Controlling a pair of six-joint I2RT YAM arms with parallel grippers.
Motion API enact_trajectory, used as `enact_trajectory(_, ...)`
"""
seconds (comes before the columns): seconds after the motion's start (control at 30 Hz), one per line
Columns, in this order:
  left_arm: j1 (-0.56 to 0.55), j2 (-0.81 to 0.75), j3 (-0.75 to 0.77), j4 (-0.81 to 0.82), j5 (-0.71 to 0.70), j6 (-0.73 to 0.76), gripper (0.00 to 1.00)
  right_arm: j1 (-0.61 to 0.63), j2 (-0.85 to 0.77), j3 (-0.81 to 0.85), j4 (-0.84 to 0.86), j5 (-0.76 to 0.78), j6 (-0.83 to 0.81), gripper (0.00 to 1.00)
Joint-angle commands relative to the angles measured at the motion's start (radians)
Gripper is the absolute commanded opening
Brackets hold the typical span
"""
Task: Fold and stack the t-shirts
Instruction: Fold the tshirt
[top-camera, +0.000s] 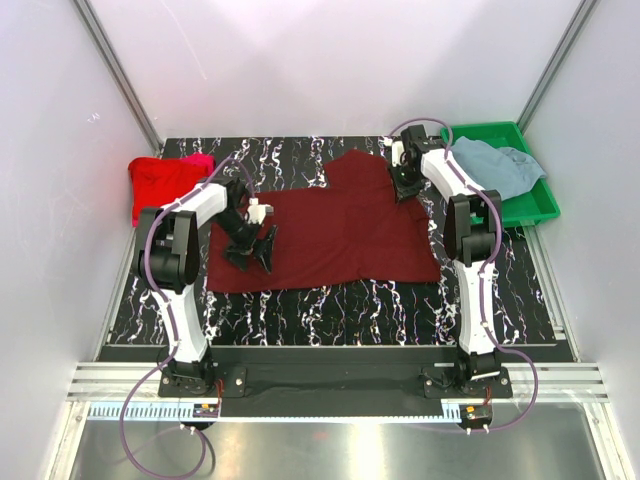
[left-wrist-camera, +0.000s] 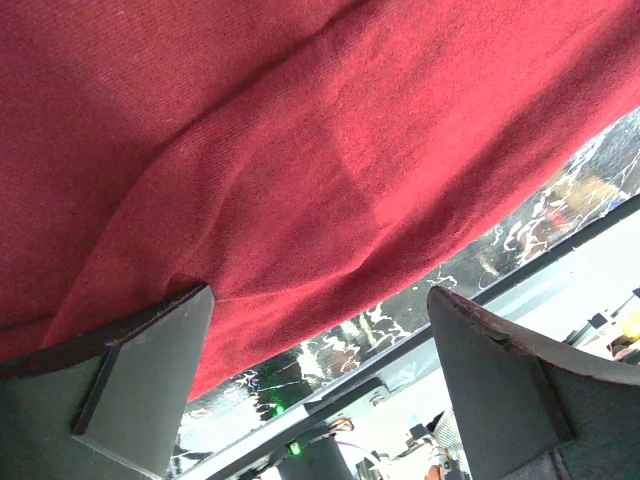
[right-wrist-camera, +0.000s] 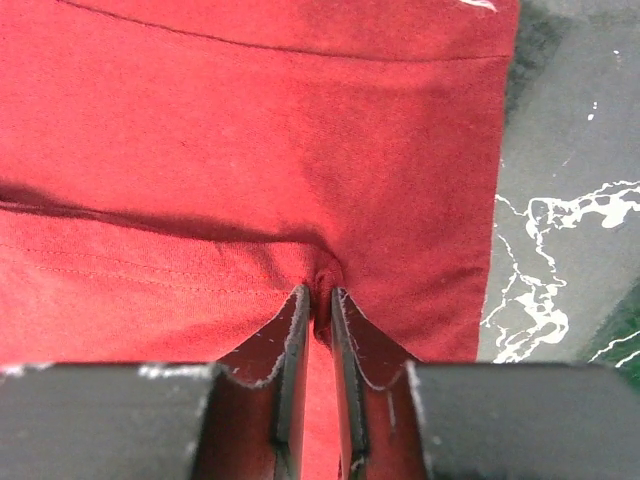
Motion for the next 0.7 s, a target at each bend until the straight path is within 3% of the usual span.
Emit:
enact_trajectory(0.0,-0.012,0.014,-0.026,0.039,-0.021,0.025,0.99,-0.013,-0.048,0.037,0.026,-0.018,0.000,0.20)
enact_trajectory(0.07,-0.014,0.017,-0.026,0.040,-0.021,0.024,0.99,-0.016,-0.056,0.025,0.038,-0.022,0.001,0.22)
enact_trajectory(0.2,-0.015,0.019,-0.023,0.039,-0.021,0.024,0.99,-0.016,-0.041,0.023,0.050,-0.013,0.011,0.51)
enact_trajectory(0.3,-0.015,0.017,-0.020,0.042,-0.026,0.024,0.99,-0.016,-0.045,0.022,0.067,0.043,0.018,0.59)
enact_trajectory(0.47,0.005,-0.046,0.088,0.037,-0.027,0.010,0.99,-0.016,-0.175,0.000,0.120,0.076,0.018,0.62)
enact_trajectory(0.57,0.040,-0.043,0.182,-0.012,0.023,0.004,0.99,-0.016,-0.301,-0.118,0.234,0.038,0.006,0.63)
enact_trajectory(0.67,0.083,-0.020,0.181,-0.003,0.029,-0.019,0.99,-0.016,-0.329,-0.164,0.216,-0.082,0.021,0.63)
